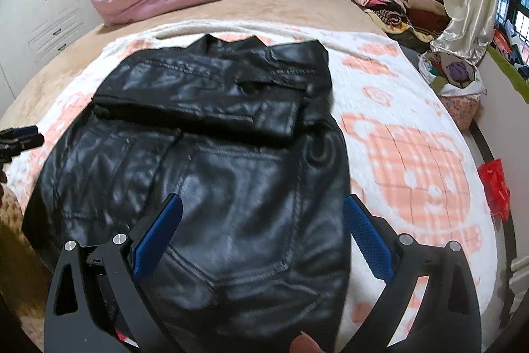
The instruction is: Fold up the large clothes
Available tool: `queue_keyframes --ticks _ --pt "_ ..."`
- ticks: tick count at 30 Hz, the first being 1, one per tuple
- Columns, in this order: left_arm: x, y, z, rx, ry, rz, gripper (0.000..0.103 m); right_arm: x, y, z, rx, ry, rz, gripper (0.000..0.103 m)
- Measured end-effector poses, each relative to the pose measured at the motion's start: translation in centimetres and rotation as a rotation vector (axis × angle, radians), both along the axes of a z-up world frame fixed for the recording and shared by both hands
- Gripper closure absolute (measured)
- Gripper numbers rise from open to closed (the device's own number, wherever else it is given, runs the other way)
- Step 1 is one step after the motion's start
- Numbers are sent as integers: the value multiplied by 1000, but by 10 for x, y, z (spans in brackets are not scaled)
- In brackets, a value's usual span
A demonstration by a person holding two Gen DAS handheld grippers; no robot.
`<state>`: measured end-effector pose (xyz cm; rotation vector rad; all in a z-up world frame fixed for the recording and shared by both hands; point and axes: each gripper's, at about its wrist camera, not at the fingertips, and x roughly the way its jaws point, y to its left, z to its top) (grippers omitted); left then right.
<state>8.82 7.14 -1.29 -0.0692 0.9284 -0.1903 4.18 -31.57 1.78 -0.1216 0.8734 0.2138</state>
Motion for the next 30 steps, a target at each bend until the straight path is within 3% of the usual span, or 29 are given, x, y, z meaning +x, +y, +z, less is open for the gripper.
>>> queue_keyframes --ticks 9,17,22,27,30 --pt "-16 16 -14 -8 57 19 9 -22 -21 -19 11 89 1 6" --pt "-36 27 -36 -98 136 19 10 -34 -45 -37 41 188 -25 6" --pt "-52 26 -45 -134 174 -5 38 -42 -57 -49 58 244 -17 6" --pt "-71 20 -55 -159 218 -43 44 -50 -59 -55 96 289 37 7" --pt "-81 18 -61 -180 242 -54 44 -49 -58 -62 110 328 63 24"
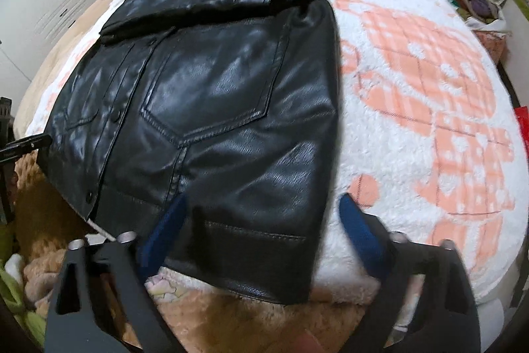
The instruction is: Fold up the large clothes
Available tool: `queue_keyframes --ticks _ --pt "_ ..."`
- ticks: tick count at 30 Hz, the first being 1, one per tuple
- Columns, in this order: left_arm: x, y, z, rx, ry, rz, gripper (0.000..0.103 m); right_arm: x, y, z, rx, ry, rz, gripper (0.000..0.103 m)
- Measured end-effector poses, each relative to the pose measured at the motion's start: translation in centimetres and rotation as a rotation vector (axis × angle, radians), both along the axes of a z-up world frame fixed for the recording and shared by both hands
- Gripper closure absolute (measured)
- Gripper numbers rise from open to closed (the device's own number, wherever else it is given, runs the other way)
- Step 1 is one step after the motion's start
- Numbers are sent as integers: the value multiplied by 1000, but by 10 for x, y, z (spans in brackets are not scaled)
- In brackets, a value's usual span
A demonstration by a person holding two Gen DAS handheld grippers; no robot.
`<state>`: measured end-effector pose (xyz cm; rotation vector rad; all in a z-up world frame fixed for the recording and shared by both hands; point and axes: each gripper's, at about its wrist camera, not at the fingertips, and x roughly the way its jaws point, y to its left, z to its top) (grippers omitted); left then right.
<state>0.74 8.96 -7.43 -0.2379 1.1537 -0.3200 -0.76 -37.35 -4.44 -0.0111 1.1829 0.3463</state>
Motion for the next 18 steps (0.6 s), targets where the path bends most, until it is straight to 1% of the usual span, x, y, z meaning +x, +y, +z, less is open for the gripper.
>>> queue_keyframes --ticks 1,2,3,4,5,7,8,9,10,11,13,15,18 --pt "-1 0 -2 -12 7 0 44 1 0 -3 14 17 5 31" --pt "-3 0 -4 -20 14 1 43 1 0 -4 19 25 6 33" --pt "-4 0 -6 -24 18 1 43 1 1 -4 20 26 14 37" --pt "-5 -1 -6 -21 16 1 43 0 2 -3 18 18 25 47" --pt "-5 -3 -7 -17 13 1 43 -1 3 -2 13 8 33 52" --pt "-5 -4 -8 -18 11 5 43 -4 2 2 19 -22 37 73" --pt "-4 -3 -7 -23 8 13 45 -6 1 5 31 -44 45 76" --pt "-3 -2 -7 -26 7 20 52 -9 0 9 44 -73 47 80" --pt "-2 -1 -7 -30 6 21 58 -11 -1 13 59 -97 42 83" --pt "-2 0 -6 -46 5 16 62 -12 -2 15 77 -111 37 84" --pt "0 3 -3 -81 0 12 75 -13 -6 22 142 -146 17 88" --pt "0 7 4 -125 -15 7 84 -13 -12 29 201 -178 4 91" --pt "4 7 23 -158 -70 -11 88 -11 -18 49 307 -251 -18 92"
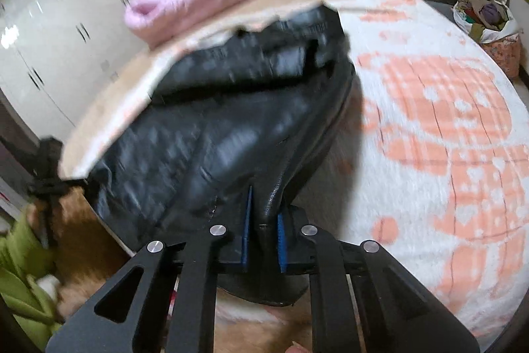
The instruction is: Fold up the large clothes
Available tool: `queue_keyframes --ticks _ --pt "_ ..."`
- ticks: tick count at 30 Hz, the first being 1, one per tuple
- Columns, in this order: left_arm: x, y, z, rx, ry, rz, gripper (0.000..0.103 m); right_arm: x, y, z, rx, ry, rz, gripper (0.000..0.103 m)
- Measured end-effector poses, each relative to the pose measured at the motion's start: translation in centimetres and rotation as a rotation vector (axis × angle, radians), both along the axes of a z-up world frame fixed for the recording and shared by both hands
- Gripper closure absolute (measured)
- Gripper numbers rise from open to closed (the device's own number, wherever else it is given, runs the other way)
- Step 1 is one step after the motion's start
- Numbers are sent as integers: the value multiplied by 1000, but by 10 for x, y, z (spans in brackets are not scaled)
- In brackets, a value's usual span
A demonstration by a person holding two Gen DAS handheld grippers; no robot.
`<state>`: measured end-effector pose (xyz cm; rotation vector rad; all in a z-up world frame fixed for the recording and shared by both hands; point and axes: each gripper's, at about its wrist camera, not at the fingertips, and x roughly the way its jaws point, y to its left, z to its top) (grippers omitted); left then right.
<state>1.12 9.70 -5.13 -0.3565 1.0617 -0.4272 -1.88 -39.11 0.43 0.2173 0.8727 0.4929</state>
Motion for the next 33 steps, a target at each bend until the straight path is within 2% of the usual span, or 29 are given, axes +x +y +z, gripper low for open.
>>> queue_keyframes --ticks 3,9,14,19,24,33 --pt "8 2 24 -25 -72 1 88 7 -2 16 68 -51 -20 92" --pt "28 7 64 -32 -207 33 91 29 -6 44 139 -123 -73 93" --pt "49 19 88 -74 -271 84 91 53 -10 63 183 -167 -119 93" --pt "68 19 103 -54 -331 118 91 84 -9 69 236 -176 -198 93" --pt "95 16 111 -63 -346 141 91 117 -10 71 274 -162 -259 93" --pt "158 14 105 -70 -308 178 91 178 -10 54 312 -95 -313 92"
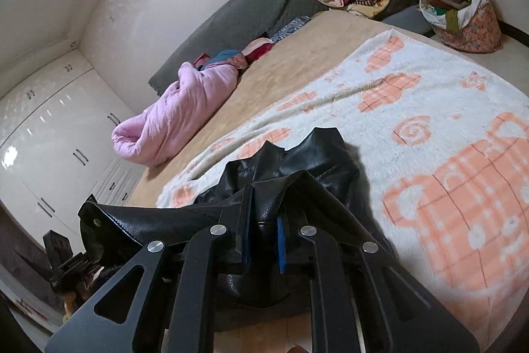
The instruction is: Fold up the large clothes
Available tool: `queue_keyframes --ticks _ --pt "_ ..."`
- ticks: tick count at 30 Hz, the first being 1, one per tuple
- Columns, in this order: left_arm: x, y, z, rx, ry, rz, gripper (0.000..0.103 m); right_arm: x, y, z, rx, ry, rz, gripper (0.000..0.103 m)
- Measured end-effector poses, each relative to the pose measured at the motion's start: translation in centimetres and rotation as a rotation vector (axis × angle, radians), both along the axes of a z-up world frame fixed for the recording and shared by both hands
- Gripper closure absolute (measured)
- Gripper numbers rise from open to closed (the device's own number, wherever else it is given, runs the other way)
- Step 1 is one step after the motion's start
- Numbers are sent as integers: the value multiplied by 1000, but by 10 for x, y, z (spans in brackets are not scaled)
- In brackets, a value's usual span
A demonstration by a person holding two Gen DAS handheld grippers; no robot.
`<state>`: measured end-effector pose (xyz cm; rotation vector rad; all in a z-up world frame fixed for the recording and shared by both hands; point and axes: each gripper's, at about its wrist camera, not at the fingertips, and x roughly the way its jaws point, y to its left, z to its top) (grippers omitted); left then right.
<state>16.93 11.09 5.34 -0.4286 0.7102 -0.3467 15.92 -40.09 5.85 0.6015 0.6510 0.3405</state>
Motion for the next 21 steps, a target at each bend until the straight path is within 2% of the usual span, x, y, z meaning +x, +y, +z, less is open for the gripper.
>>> queue_keyframes --ticks 4,7,15,18,20,21 --pt "27 6 -11 -6 33 23 91 24 1 -10 -20 34 -25 91" --pt "43 9 -23 -7 62 30 91 42 6 -22 -80 71 -48 91" --pt "77 12 -60 1 124 46 91 84 17 -66 -153 147 -49 90" --pt "81 11 -71 -2 133 47 89 89 18 -73 -169 148 -31 87" --pt "82 14 -75 -21 135 50 88 89 19 -72 -166 129 -13 81" --pt "82 14 -75 -33 132 52 87 89 18 -71 -156 119 -2 73"
